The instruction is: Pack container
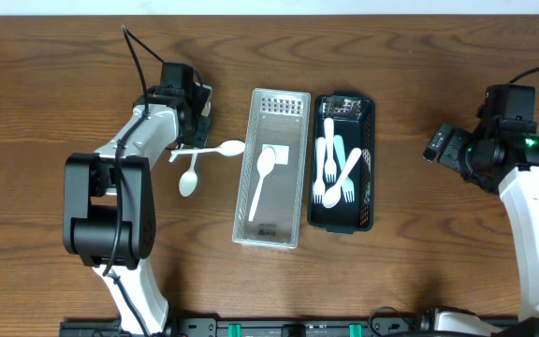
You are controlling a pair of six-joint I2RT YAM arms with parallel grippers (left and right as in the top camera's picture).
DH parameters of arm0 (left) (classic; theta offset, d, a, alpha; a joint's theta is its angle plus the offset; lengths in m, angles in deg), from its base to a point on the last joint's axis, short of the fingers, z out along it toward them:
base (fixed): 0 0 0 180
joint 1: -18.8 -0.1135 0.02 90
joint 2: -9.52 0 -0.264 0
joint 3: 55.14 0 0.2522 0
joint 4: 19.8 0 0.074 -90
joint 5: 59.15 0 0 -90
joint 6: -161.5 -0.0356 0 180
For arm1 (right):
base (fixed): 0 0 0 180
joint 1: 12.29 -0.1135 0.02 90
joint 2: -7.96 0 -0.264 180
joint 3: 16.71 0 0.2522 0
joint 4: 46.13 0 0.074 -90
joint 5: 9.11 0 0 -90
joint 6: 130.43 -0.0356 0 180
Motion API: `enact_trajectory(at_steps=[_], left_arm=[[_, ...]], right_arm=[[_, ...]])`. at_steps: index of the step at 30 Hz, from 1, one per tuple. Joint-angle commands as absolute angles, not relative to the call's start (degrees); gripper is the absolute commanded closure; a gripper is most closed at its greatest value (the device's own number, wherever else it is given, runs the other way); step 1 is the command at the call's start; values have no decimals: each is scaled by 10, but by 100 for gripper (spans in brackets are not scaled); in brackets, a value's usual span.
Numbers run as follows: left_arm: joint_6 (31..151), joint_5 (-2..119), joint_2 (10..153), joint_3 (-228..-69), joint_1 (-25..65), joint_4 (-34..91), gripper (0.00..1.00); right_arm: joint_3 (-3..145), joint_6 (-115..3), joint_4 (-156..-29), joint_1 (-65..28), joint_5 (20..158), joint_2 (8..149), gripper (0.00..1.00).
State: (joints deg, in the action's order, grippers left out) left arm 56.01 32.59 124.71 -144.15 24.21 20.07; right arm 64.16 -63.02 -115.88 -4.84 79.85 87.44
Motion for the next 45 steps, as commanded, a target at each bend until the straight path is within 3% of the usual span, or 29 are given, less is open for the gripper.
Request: enact_trajectory(at_steps=[1,28,30,33,40,45], left_arm=[[554,328,1252,-1445,238,194,53],[555,334,1299,-1441,217,170,54],[555,334,1301,-1441,217,172,65],[555,334,1302,-1441,217,172,93],[557,334,1276,-1443,217,197,94],[568,334,1164,-1476,222,263,94]], right_arm=[[641,-637,-1160,-48,798,875,1],[641,-638,-1158,-48,796,875,1],[641,-638,-1158,-48,796,875,1],[641,-638,-1157,-48,796,875,1],[641,-638,-1159,-48,796,875,1],[641,-638,-1161,-48,796,875,1]])
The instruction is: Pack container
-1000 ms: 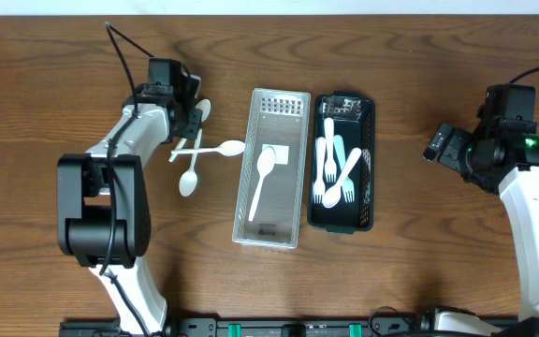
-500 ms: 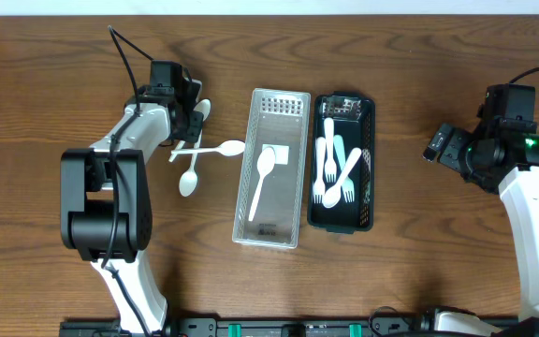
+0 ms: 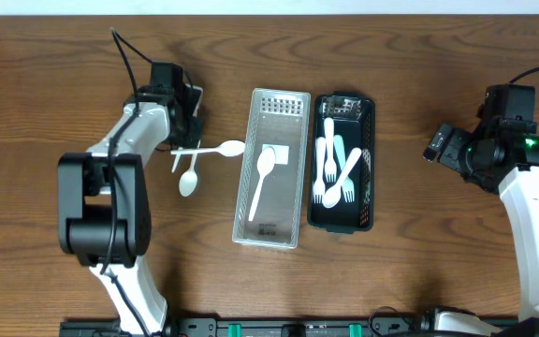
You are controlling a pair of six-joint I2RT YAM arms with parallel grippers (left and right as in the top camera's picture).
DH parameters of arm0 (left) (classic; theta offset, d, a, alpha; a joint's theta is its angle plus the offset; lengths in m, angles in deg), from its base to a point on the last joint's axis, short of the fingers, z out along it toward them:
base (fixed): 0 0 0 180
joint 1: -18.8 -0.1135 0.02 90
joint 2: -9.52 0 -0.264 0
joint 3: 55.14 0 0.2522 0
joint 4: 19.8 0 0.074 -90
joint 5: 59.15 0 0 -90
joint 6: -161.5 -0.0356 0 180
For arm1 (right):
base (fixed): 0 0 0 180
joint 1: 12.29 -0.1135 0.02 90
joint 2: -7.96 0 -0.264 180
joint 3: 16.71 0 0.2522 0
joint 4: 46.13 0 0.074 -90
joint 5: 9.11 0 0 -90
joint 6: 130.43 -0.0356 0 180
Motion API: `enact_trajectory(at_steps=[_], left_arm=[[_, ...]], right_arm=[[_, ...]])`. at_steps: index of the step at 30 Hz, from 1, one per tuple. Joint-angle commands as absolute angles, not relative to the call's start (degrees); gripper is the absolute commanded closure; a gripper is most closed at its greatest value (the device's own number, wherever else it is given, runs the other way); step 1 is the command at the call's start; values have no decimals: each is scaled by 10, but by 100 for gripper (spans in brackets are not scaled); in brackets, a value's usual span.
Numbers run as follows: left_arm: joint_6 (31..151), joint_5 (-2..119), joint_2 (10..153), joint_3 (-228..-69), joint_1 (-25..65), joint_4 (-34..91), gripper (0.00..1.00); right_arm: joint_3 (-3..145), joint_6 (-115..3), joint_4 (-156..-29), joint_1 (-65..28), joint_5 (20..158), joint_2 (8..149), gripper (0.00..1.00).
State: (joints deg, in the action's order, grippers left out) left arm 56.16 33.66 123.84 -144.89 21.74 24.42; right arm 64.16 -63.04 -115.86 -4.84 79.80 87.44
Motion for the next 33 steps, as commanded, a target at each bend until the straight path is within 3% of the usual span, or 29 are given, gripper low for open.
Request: enact_trajectory(at_steps=[1,10,23,26,33], left_arm=[[580,334,1135,-1483,226,275,94],[686,409,943,-1491,335,341,94],[851,409,1058,-1450,488,363,93],[865,407,1091,-1450,507,363,83],[864,324,1051,-1489,469,390,41]], right_arm=[[641,-638,-1161,-48,796,875,1],[641,-649,-1157,-48,798,875,1],[641,-648,-1158,-48,798,875,1],[641,-648,-1159,-48,797,875,1],[641,-643,-1161,-48,793,875,1]])
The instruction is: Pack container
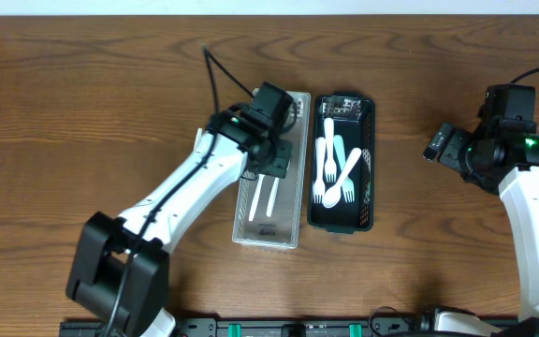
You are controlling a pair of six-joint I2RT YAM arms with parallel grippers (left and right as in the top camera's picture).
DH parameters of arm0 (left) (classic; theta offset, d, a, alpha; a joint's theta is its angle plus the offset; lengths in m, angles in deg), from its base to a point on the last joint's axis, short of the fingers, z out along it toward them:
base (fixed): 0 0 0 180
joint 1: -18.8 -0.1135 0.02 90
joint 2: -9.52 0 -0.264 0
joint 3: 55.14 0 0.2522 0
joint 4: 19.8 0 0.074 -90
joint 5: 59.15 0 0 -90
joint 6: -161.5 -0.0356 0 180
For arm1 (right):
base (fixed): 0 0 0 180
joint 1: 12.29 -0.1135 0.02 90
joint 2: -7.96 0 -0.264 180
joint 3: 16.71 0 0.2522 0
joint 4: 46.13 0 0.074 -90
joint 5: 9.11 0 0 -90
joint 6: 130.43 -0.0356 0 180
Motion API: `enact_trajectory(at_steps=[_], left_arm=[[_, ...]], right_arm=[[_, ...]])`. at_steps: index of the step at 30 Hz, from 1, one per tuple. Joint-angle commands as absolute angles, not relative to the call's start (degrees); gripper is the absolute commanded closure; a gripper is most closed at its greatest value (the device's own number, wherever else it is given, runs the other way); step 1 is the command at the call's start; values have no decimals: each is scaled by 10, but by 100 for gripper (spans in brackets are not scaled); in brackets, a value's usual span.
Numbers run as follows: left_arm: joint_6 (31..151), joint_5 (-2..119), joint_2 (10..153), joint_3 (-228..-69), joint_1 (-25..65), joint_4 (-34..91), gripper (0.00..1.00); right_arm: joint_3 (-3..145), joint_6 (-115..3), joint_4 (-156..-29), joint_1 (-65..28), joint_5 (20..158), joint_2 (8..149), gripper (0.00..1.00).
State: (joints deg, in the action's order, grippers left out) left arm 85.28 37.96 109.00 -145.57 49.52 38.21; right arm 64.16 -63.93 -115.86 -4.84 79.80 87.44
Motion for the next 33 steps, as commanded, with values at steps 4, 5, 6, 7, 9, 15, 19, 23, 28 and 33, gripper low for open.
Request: enact_trajectory(at_steps=[4,5,6,7,9,15,19,23,28,33], left_arm=[[831,300,999,-1492,410,407,32],[815,299,993,-1492,394,416,32],[799,299,992,-1491,378,425,32],[779,299,993,-1490,360,436,32],[735,299,1002,-1478,328,445,32],[593,313,1061,-1451,270,440,47],[506,360,1109,-1451,267,440,52],[490,381,1161,-1451,271,438,51],[490,384,1221,-1451,278,425,52],[490,384,1261,-1451,280,423,54]], right_arm=[[641,-644,-1160,-48,794,875,1],[641,-644,-1160,-48,794,875,1],[641,-644,-1160,-48,794,875,1],[641,-644,-1160,-48,794,875,1],[641,-644,-1160,-48,793,875,1],[641,-644,-1157,-48,793,875,1],[641,-644,-1153,-48,794,875,1],[641,-643,-1154,-48,793,875,1],[641,-644,-1152,-48,794,875,1],[641,-644,-1152,-48,793,875,1]])
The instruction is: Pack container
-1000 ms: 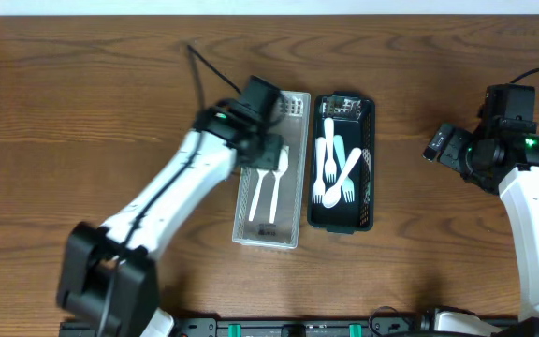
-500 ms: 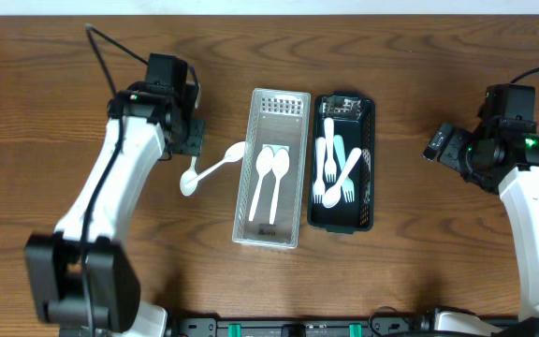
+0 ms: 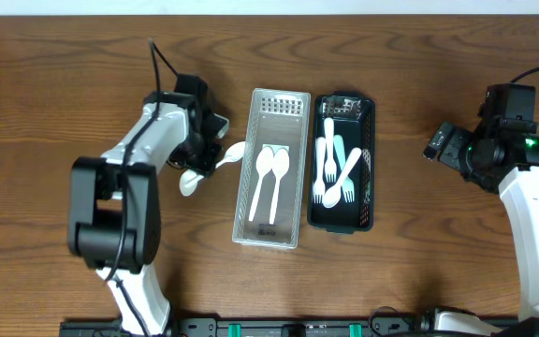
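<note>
The silver perforated tray (image 3: 293, 101) stands mid-table with two white spoons (image 3: 271, 173) lying side by side in it. Beside it on the right, the black basket (image 3: 371, 140) holds several white forks (image 3: 330, 173). Two more white spoons lie on the wood left of the tray, one with its bowl by the tray wall (image 3: 235, 151) and one lower down (image 3: 188, 183). My left gripper (image 3: 210, 142) is low over these two spoons and looks open, with its fingers either side of the handles. Far to the right, my right gripper (image 3: 436, 145) is raised and holds nothing I can see.
The left arm's base and links (image 3: 110, 225) stand on the left side of the table. The right arm (image 3: 531, 197) runs down the right edge. The tray and basket touch side by side in the middle.
My left gripper was over the silver tray and is now back at the loose spoons to its left. The tray now shows two whole spoons. The right arm has not moved.
At first the tray held one spoon, and my left gripper was at the spoons on the wood, left of the tray. Then it was over the tray, where two handles showed. Now the tray holds two spoons and the gripper is back by the loose ones.
</note>
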You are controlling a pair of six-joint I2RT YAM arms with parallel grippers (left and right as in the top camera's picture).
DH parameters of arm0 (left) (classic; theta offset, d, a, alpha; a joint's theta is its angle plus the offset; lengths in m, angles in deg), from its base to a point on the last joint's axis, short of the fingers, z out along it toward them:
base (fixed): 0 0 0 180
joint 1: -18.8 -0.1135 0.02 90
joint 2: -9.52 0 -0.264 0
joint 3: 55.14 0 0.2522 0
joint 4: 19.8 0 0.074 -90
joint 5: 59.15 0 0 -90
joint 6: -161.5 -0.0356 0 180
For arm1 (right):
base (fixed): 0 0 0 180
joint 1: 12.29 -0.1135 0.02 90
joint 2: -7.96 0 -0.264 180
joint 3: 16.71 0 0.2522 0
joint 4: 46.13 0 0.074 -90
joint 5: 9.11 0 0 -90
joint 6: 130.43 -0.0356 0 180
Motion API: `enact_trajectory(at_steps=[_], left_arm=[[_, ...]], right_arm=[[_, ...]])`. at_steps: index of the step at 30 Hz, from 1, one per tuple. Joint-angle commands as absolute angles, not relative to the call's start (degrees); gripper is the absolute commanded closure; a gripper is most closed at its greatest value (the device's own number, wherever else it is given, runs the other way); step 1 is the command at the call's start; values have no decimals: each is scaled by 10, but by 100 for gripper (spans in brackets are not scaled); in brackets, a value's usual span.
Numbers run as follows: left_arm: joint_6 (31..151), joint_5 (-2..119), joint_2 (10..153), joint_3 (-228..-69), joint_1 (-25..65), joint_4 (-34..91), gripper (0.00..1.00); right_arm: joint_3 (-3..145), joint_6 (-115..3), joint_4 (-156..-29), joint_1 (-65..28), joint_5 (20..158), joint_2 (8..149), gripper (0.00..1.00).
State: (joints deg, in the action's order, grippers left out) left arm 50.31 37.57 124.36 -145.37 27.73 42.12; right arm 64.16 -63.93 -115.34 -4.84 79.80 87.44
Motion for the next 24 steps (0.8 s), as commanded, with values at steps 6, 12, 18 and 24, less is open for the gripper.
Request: enact_trajectory(at_steps=[6,12,18,24], left_arm=[[491,384,1268,-1450,288,419,56],[491,384,1268,-1450,296,416,71],[491,383,1267,-1451,297,420,94],[515,383,1231,-1496,297,489,94]], right_arm=[[641,-644,-1149,-48,794,875,1],[641,-644,-1150,-48,794,875,1],[641,-644,-1150,-48,794,875,1],[641,-644,-1148,-48,794,875,1]])
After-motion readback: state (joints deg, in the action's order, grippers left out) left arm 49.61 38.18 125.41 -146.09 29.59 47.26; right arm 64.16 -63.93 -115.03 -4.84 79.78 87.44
